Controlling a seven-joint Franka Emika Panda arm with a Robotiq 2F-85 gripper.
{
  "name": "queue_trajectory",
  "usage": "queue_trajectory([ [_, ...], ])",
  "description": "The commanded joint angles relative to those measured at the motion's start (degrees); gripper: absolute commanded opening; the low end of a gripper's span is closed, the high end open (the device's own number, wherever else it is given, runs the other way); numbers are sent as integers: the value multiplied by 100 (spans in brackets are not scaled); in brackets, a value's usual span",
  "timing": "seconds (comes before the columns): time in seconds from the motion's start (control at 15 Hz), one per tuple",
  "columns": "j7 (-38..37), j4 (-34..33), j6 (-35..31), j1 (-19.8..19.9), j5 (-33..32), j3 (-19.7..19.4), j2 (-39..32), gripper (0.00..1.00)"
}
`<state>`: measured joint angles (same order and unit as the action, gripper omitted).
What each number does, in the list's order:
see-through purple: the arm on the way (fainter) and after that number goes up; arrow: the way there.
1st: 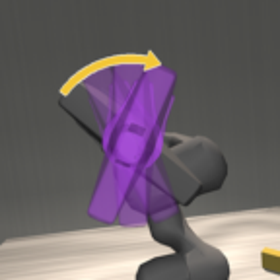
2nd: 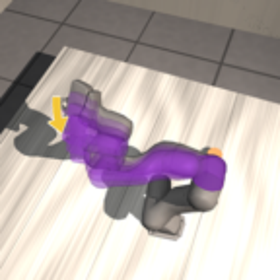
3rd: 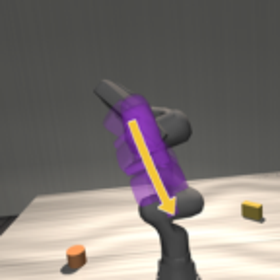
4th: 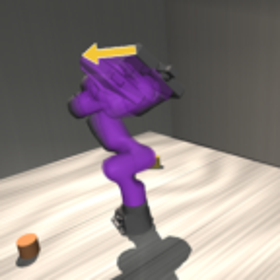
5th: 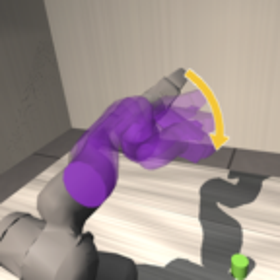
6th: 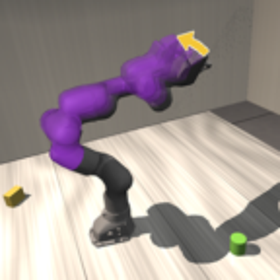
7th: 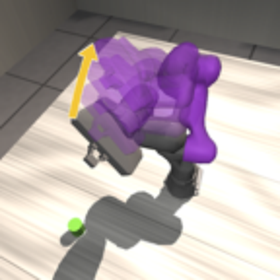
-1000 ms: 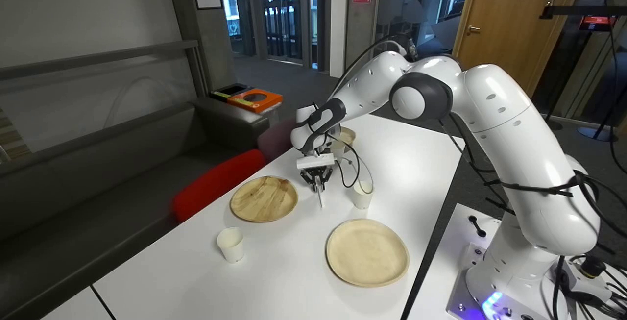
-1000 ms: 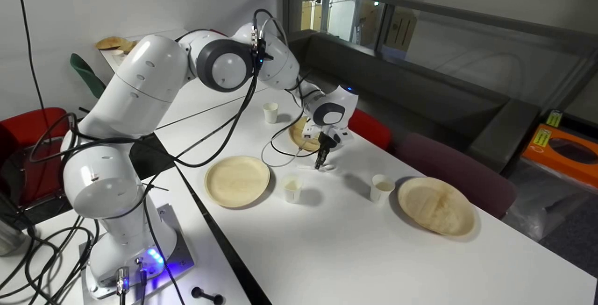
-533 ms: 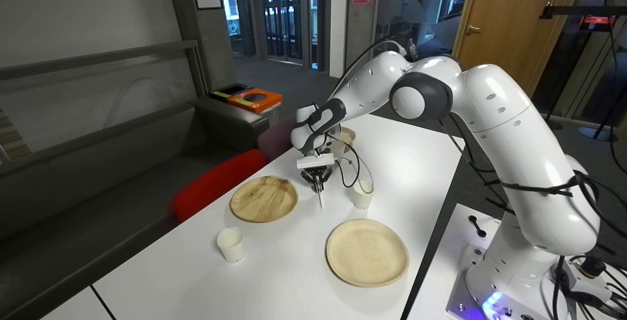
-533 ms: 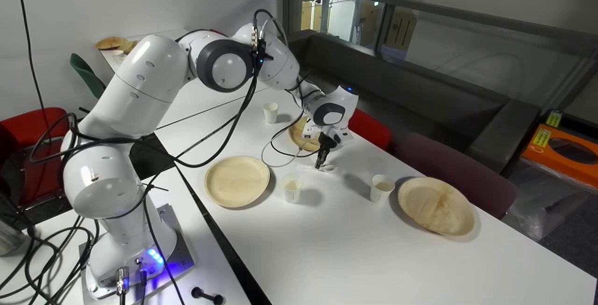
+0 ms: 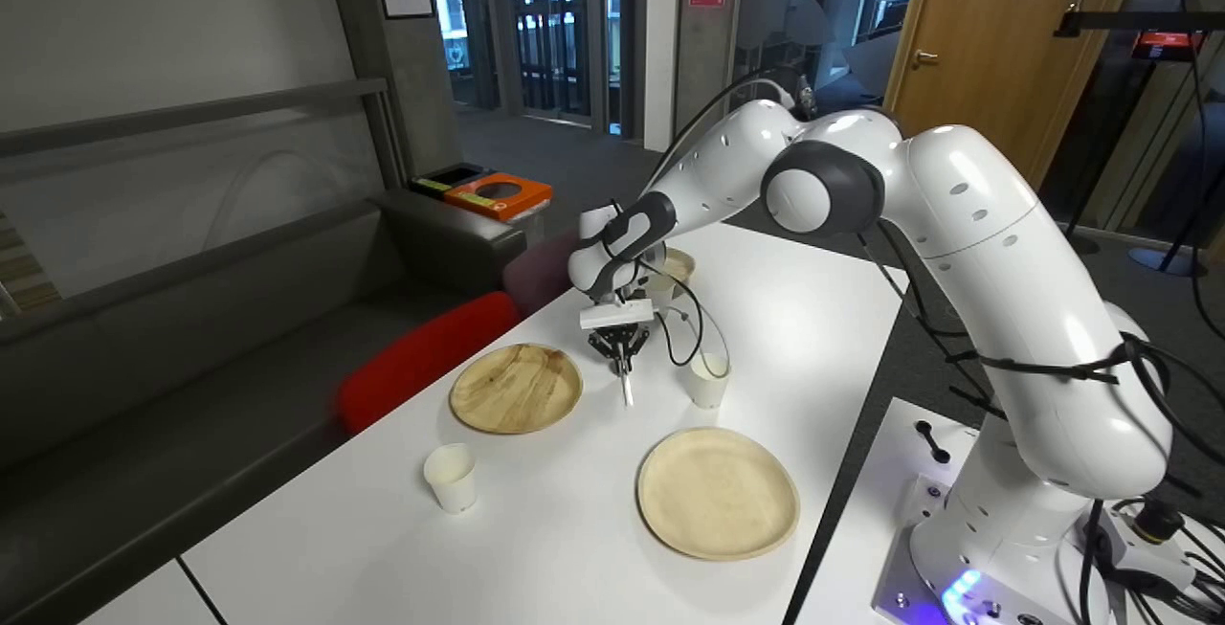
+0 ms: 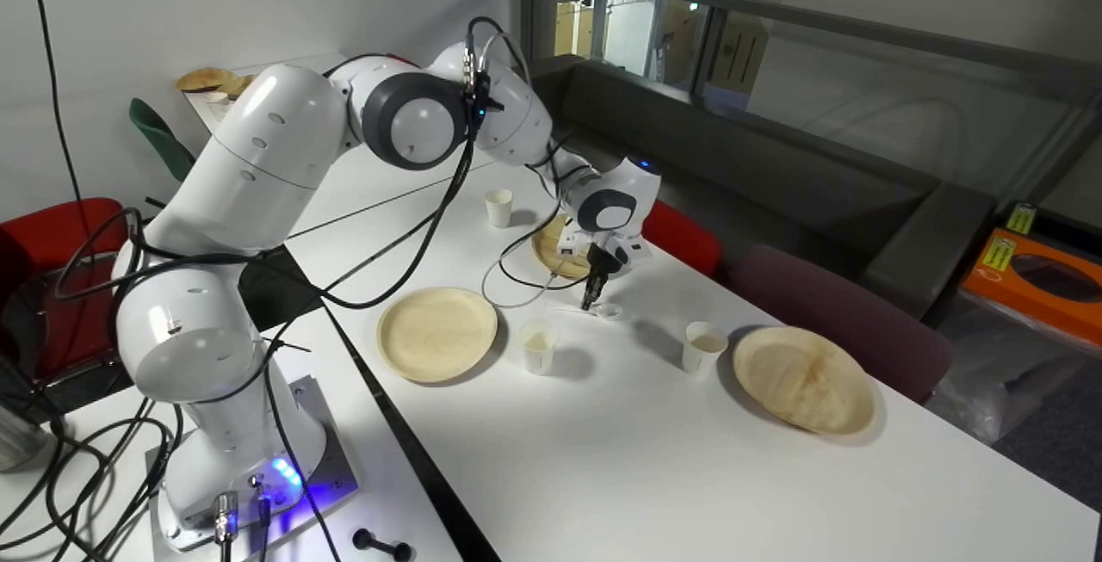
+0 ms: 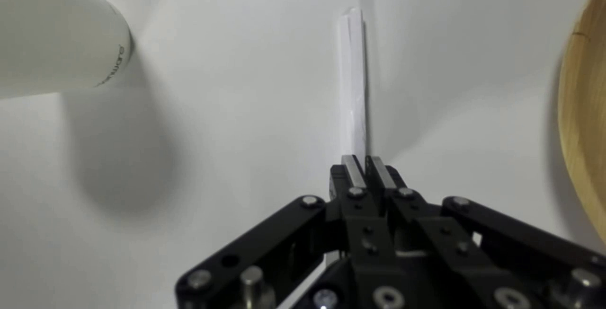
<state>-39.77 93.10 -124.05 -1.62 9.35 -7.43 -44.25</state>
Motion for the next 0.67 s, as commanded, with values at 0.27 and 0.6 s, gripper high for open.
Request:
queue_trajectory([
  [0.27, 117, 95, -49, 7, -90, -17, 132, 2],
  [0.6, 210, 257, -115, -1, -93, -6, 302, 2],
])
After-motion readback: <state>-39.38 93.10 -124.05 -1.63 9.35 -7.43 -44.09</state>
